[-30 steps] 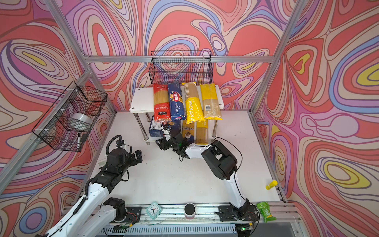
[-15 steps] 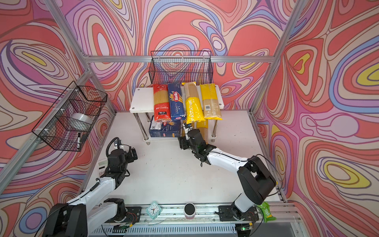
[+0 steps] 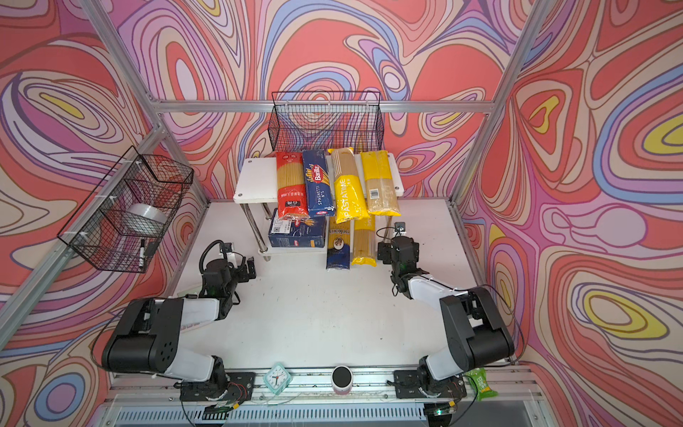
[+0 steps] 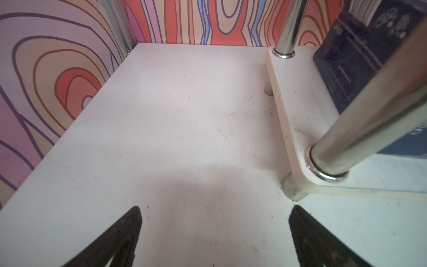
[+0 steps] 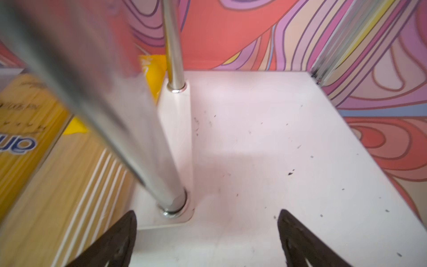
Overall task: Arrange pasta packages on shelves
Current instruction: Reset both arms
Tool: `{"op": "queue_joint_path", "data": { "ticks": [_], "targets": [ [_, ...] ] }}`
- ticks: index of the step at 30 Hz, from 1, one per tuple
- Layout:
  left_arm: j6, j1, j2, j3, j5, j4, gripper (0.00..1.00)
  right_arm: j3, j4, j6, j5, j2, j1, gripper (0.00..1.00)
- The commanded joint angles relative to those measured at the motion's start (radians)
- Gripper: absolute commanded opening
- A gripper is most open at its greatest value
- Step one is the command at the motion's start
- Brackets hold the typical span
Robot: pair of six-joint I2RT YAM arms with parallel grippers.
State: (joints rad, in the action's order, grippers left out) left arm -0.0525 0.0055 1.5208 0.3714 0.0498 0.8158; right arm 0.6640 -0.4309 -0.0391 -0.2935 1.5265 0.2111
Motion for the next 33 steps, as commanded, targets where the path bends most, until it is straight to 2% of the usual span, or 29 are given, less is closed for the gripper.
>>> {"op": "queue_joint_path", "data": {
  "ticks": [1,3,4,7,8,11,15,16,17,19,20,33],
  "targets": [
    [0.017,0.009,0.005,0.000,-0.053,0.050,1.00,-0.018,-0.258,0.119,-0.016,0.066,-0.043,0.98],
    [0.021,0.008,0.019,-0.001,-0.062,0.079,1.00,-0.009,-0.315,0.185,-0.028,0.104,-0.057,0.98],
    [0.021,0.008,0.018,-0.003,-0.063,0.085,1.00,0.009,-0.287,0.192,-0.033,0.114,-0.069,0.98],
    [0.021,0.008,0.019,-0.001,-0.062,0.078,1.00,0.060,-0.057,0.074,0.027,0.080,-0.106,0.98],
    [0.022,0.008,0.017,-0.001,-0.062,0.080,1.00,0.042,-0.049,0.038,0.018,0.069,-0.112,0.98],
    [0.020,0.008,0.017,-0.001,-0.061,0.079,1.00,-0.102,-0.246,0.015,0.021,0.076,-0.127,0.99],
    [0.019,0.008,0.016,0.000,-0.061,0.074,1.00,-0.153,-0.385,0.025,0.059,0.109,-0.141,0.98],
    [0.020,0.008,0.015,0.001,-0.061,0.070,1.00,-0.203,-0.543,0.033,0.090,0.162,-0.152,0.98],
    [0.020,0.008,0.016,0.001,-0.061,0.072,1.00,-0.226,-0.613,0.022,0.128,0.195,-0.175,0.98],
    [0.019,0.008,0.017,0.001,-0.060,0.072,1.00,-0.194,-0.512,-0.002,0.109,0.180,-0.178,0.98],
    [0.019,0.009,0.017,0.000,-0.061,0.072,1.00,-0.207,-0.566,0.009,0.096,0.193,-0.177,0.99],
    [0.018,0.008,0.016,0.001,-0.060,0.072,1.00,-0.207,-0.553,0.006,0.098,0.189,-0.177,0.99]
  ]
}}
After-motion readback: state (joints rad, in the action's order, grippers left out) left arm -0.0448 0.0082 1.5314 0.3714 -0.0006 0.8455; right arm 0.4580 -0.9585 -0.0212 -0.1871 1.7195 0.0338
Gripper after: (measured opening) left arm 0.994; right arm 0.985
